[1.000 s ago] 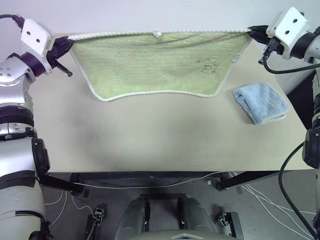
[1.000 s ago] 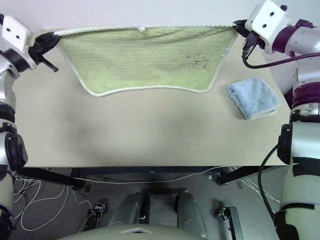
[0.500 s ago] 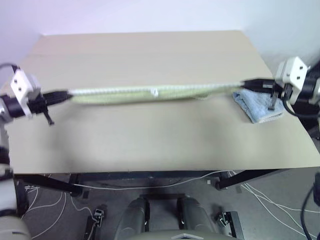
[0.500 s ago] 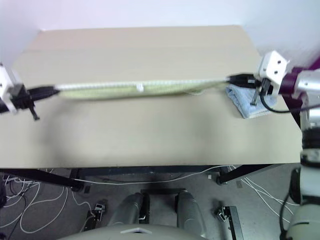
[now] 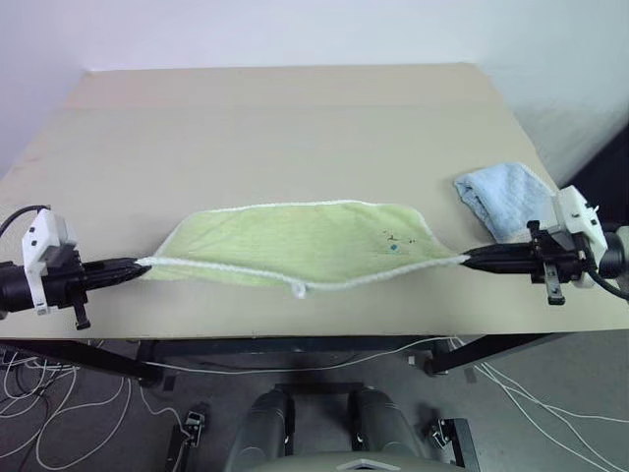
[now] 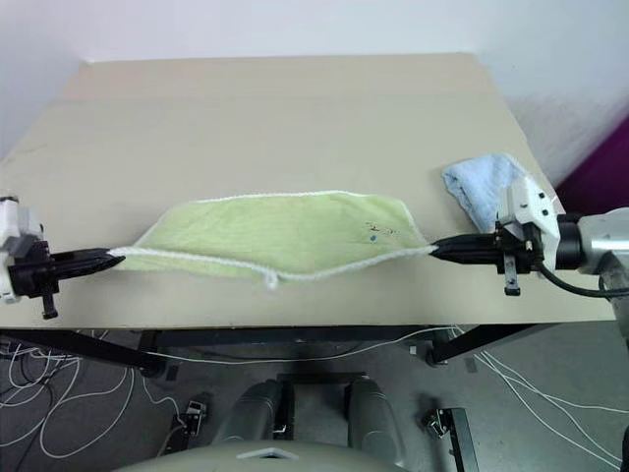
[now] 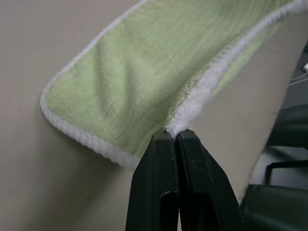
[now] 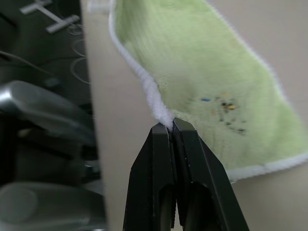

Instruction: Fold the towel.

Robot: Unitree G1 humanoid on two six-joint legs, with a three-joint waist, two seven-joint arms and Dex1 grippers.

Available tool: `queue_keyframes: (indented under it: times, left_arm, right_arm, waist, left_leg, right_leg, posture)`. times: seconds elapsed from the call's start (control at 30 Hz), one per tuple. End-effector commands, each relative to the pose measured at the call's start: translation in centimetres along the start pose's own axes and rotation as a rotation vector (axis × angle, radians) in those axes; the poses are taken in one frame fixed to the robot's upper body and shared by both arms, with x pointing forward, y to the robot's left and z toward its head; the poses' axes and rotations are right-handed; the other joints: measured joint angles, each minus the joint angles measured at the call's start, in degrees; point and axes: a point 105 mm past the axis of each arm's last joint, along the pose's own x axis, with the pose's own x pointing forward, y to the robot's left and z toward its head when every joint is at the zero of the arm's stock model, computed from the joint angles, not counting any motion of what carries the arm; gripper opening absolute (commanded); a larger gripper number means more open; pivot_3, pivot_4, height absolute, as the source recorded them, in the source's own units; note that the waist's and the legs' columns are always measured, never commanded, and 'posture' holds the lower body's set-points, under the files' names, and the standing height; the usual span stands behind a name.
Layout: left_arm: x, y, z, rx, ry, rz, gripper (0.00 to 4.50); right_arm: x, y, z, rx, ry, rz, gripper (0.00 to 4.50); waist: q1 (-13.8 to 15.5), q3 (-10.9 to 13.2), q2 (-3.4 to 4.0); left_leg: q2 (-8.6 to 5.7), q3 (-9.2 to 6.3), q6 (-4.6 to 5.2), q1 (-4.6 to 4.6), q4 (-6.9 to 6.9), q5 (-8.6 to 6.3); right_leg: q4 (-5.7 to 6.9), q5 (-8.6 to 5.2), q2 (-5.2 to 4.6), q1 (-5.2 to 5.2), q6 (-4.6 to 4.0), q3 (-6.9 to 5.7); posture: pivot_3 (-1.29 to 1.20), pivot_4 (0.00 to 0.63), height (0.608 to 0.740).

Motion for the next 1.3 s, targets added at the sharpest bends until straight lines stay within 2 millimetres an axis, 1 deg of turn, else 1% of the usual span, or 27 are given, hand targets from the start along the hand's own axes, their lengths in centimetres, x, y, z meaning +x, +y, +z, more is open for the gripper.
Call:
queue_keyframes:
  times: [0.03,0.1,0.2,0.33,0.5,0.63,0.73,0.8,0.87,0.93,1.03,1.17,1.3]
  left_arm:
    - [-0.4,-0.5,0.5,-0.006,-0.008,0.006,0.00]
    - [-0.6,-0.7,0.1,-0.022,0.013,0.001,0.00]
    - [-1.2,-0.8,-1.2,-0.033,0.072,0.007,0.00]
    - [-1.7,0.3,-2.1,-0.023,0.121,0.051,0.00]
    - [-1.5,2.0,-0.9,0.056,0.098,0.102,0.00]
    - [-1.0,2.3,-0.4,0.068,0.088,0.075,0.00]
    - [-0.4,2.3,0.0,0.086,0.088,0.044,0.00]
    - [0.2,2.6,0.6,0.105,0.066,0.042,0.00]
    - [1.1,3.2,1.4,0.129,0.032,0.051,0.00]
    - [1.8,3.9,1.9,0.149,0.014,0.075,0.00]
    - [3.0,5.3,1.9,0.182,0.014,0.125,0.00]
    - [4.9,7.2,1.7,0.225,0.023,0.191,0.00]
    - [6.2,8.3,1.5,0.266,0.043,0.218,0.00]
  right_arm:
    - [-0.1,1.0,0.8,-0.006,-0.002,0.019,0.05]
    - [-0.3,1.3,0.4,0.012,0.023,0.025,0.05]
    - [-1.1,1.4,-0.6,0.032,0.071,0.018,0.05]
    - [-1.8,0.6,-1.0,0.043,0.075,-0.034,0.05]
    - [-2.6,-0.5,-0.6,0.016,0.083,-0.076,0.05]
    - [-2.9,-1.3,-0.5,-0.006,0.088,-0.097,0.05]
    - [-2.9,-2.2,-0.4,-0.031,0.085,-0.131,0.05]
    - [-2.9,-3.1,-0.3,-0.056,0.084,-0.163,0.05]
    - [-2.7,-4.5,-0.2,-0.088,0.077,-0.206,0.05]
    - [-2.2,-5.6,0.0,-0.115,0.068,-0.232,0.05]
    - [-1.4,-7.1,-0.3,-0.142,0.076,-0.264,0.05]
    - [-0.1,-9.4,-1.2,-0.163,0.101,-0.311,0.05]
    - [1.3,-11.2,-2.0,-0.188,0.125,-0.344,0.05]
  waist:
    - [0.1,0.0,-0.01]
    - [0.2,0.0,-0.02]
    - [0.3,0.0,-0.02]
    - [0.2,0.0,-0.05]
    - [0.3,0.0,-0.06]
    - [0.2,0.0,-0.05]
    - [0.1,0.0,-0.05]
    - [0.1,0.0,-0.05]
    - [0.2,0.0,-0.05]
    - [0.2,0.0,-0.05]
    - [0.2,0.0,-0.05]
    - [0.1,0.0,-0.06]
    - [0.0,0.0,-0.06]
  left_leg:
    - [0.00,0.02,0.00,0.00,0.00,0.00]
    - [-0.01,0.02,0.00,0.00,0.00,0.00]
    - [-0.01,0.03,0.00,0.00,0.00,0.00]
    - [0.00,0.03,0.00,0.07,-0.03,-0.01]
    - [-0.01,0.05,0.00,0.07,-0.03,-0.01]
    - [-0.01,0.07,0.00,0.07,-0.06,-0.01]
    - [0.00,0.06,0.00,0.08,-0.07,-0.01]
    - [0.00,0.07,0.00,0.08,-0.07,-0.01]
    - [0.00,0.07,0.00,0.08,-0.06,0.00]
    - [-0.01,0.08,-0.01,0.08,-0.03,0.00]
    - [-0.04,0.10,-0.01,0.07,-0.03,0.00]
    - [-0.04,0.13,-0.01,0.06,-0.01,0.01]
    - [-0.05,0.16,-0.02,0.02,0.00,0.01]
  right_leg:
    - [0.00,0.00,-0.02,0.00,0.00,0.01]
    - [-0.02,0.00,-0.02,0.01,0.00,0.01]
    - [-0.04,0.00,-0.04,0.02,0.00,0.01]
    - [-0.06,0.00,-0.04,0.07,-0.01,0.01]
    - [-0.08,0.00,-0.05,0.07,-0.01,0.00]
    - [-0.09,0.00,-0.05,0.06,-0.01,0.00]
    - [-0.07,0.00,-0.01,0.05,-0.01,0.00]
    - [-0.07,0.00,-0.01,0.05,-0.01,0.00]
    - [-0.06,0.00,0.00,0.06,-0.01,0.00]
    - [-0.05,0.00,0.01,0.05,-0.01,-0.01]
    - [-0.03,0.01,0.07,0.04,0.00,-0.01]
    - [0.02,0.01,0.12,0.00,0.00,-0.01]
    - [0.06,0.01,0.13,-0.06,0.00,-0.01]
  posture:
    - [0.00,0.150,0.740]
    - [0.00,0.150,0.740]
    - [0.00,0.150,0.740]
    - [0.00,0.150,0.740]
    - [0.00,0.150,0.740]
    - [0.00,0.150,0.740]
    - [0.00,0.150,0.740]
    - [0.00,0.150,0.740]
    - [0.00,0.150,0.740]
    - [0.00,0.150,0.740]
    - [0.00,0.150,0.740]
    - [0.00,0.150,0.740]
    - [0.00,0.150,0.740]
